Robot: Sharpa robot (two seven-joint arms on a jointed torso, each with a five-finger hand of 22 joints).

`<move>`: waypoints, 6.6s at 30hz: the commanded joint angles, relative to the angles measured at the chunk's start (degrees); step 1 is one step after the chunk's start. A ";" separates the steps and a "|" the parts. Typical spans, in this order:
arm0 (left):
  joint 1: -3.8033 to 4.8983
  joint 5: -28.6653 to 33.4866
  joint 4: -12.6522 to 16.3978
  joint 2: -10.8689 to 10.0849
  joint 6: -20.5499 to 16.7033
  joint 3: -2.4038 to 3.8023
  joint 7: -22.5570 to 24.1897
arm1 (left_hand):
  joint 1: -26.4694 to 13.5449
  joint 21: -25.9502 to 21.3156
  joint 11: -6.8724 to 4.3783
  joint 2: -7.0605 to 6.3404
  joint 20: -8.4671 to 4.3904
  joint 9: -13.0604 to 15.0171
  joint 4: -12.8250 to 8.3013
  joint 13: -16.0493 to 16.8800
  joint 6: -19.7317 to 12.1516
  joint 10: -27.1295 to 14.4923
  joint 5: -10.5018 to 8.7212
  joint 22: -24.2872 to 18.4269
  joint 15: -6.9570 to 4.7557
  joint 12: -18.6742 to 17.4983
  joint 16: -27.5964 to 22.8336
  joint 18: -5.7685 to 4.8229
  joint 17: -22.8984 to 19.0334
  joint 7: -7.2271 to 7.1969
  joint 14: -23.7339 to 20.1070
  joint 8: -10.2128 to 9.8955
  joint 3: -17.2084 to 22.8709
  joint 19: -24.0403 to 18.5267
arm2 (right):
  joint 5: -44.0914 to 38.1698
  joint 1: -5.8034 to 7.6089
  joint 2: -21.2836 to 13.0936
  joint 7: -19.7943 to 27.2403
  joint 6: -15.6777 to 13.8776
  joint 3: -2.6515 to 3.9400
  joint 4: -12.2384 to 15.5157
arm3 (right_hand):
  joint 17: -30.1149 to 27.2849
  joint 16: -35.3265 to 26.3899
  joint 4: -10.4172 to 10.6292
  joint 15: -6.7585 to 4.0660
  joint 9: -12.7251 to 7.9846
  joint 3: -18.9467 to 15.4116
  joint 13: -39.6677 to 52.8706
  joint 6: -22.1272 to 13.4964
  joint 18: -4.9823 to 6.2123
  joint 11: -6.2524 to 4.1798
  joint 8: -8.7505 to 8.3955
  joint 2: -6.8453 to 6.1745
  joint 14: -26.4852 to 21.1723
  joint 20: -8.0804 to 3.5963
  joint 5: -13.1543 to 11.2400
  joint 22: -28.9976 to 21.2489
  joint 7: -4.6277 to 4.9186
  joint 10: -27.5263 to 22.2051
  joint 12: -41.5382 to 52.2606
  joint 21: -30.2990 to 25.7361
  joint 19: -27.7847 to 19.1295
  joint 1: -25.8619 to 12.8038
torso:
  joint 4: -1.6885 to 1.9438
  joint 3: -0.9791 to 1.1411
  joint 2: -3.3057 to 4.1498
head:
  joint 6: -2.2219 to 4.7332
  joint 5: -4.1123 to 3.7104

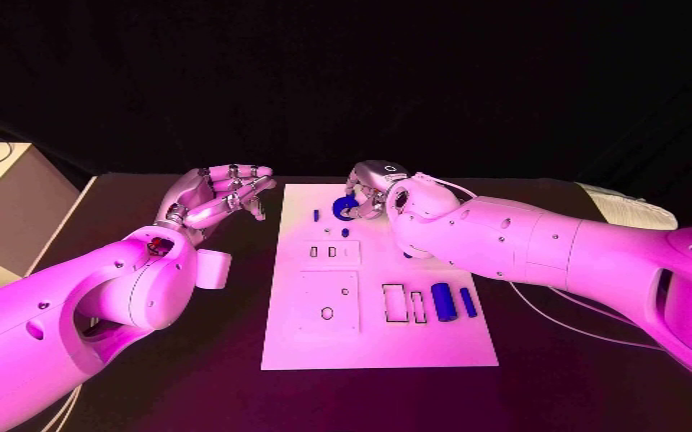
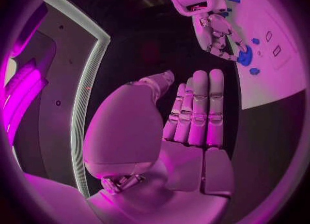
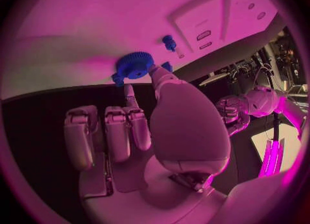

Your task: Assemble the parts on the task board

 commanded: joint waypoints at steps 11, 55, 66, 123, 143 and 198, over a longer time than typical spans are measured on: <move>0.02 -0.16 0.08 0.01 0.88 0.04 0.25 | -0.24 0.47 -0.07 0.21 -0.01 0.10 0.07 0.08 0.28 0.02 0.01 0.14 -0.05 0.00 0.32 0.80 0.06 0.14 -0.54 -0.16 0.40 -0.47 | 0.96 -0.16 -2.27 1.35 -0.32 -0.05 2.27 | 15.10 0.25 0.03 0.53 -0.04 -3.08 15.09 0.82 -0.83 0.40 -0.14 1.58 6.09 0.39 1.02 15.09 -0.01 6.09 0.12 0.27 5.99 -0.75 | -0.06 0.10 0.00 | -0.15 0.24; -0.46 -0.04 -1.33 0.60 1.38 0.03 0.37 | -0.31 0.56 -0.05 0.18 0.00 0.12 0.06 0.08 0.26 0.01 0.01 0.20 -0.03 -0.01 0.35 0.79 0.05 0.15 -0.56 -0.17 0.42 -0.54 | 15.36 -0.64 -24.76 23.15 6.19 0.68 4.68 | 15.10 0.25 -3.54 -0.07 -0.95 1.89 15.09 1.15 -0.83 0.08 -1.25 -0.41 6.09 -0.20 3.90 15.09 -0.21 6.09 0.12 0.27 5.99 9.84 | -1.62 0.97 -0.42 | 0.04 0.02; -0.48 -0.04 -1.38 0.53 1.38 0.02 0.34 | -0.31 0.56 -0.05 0.18 0.00 0.12 0.06 0.08 0.26 0.01 0.01 0.20 -0.03 -0.01 0.35 0.79 0.05 0.15 -0.56 -0.17 0.42 -0.54 | 14.91 -1.37 -23.79 21.64 6.48 0.65 2.78 | 15.10 0.25 -3.20 0.27 -1.05 1.67 15.09 0.92 -0.83 0.36 -1.45 -0.58 6.09 -0.03 4.00 15.09 0.16 6.09 0.12 0.27 5.99 9.36 | -1.48 0.96 -0.47 | -0.50 -0.07; -0.50 -0.04 -1.43 0.31 1.52 0.02 -0.20 | -0.58 1.08 0.00 0.02 0.04 0.19 -0.14 0.08 0.14 -0.07 0.01 0.52 0.01 -0.05 0.52 0.79 -0.01 0.26 -0.68 -0.25 0.58 -0.96 | 14.68 -2.49 -20.29 17.61 -1.85 0.73 1.78 | 15.10 0.25 -1.57 -1.56 -0.21 6.18 15.09 7.19 -0.83 -1.39 1.83 2.35 6.09 -1.51 4.12 15.09 -1.98 6.09 0.12 0.27 5.99 8.04 | -1.62 1.02 -0.59 | -1.06 0.30; -0.54 -0.03 -1.97 0.56 1.58 0.01 -0.35 | -0.58 1.08 0.00 0.02 0.04 0.19 -0.14 0.08 0.14 -0.07 0.01 0.52 0.01 -0.05 0.52 0.79 -0.01 0.26 -0.68 -0.25 0.58 -0.96 | 13.25 -1.12 -18.69 5.48 -6.48 1.33 20.34 | 15.10 0.25 -1.88 -1.37 -0.12 6.69 15.09 7.42 -0.83 -1.58 2.08 2.49 6.09 -1.47 4.19 15.09 -2.07 6.09 0.12 0.27 5.99 8.19 | -1.83 0.87 -0.78 | -0.96 0.99; -0.74 -0.01 -2.08 0.61 1.78 -0.02 -0.92 | -0.65 1.26 0.04 0.06 0.07 0.22 -0.20 0.10 0.12 -0.06 0.00 0.63 0.04 -0.03 0.59 0.78 -0.04 0.29 -0.71 -0.27 0.69 -1.10 | -5.00 -6.57 -7.22 -12.74 -6.63 -0.63 22.93 | 15.10 0.25 -0.85 -1.20 0.03 6.41 15.09 7.24 -0.83 -1.57 2.64 1.16 6.09 -1.30 4.24 15.09 -2.07 6.09 0.12 0.27 5.99 4.88 | -1.75 0.94 -0.66 | -2.60 1.41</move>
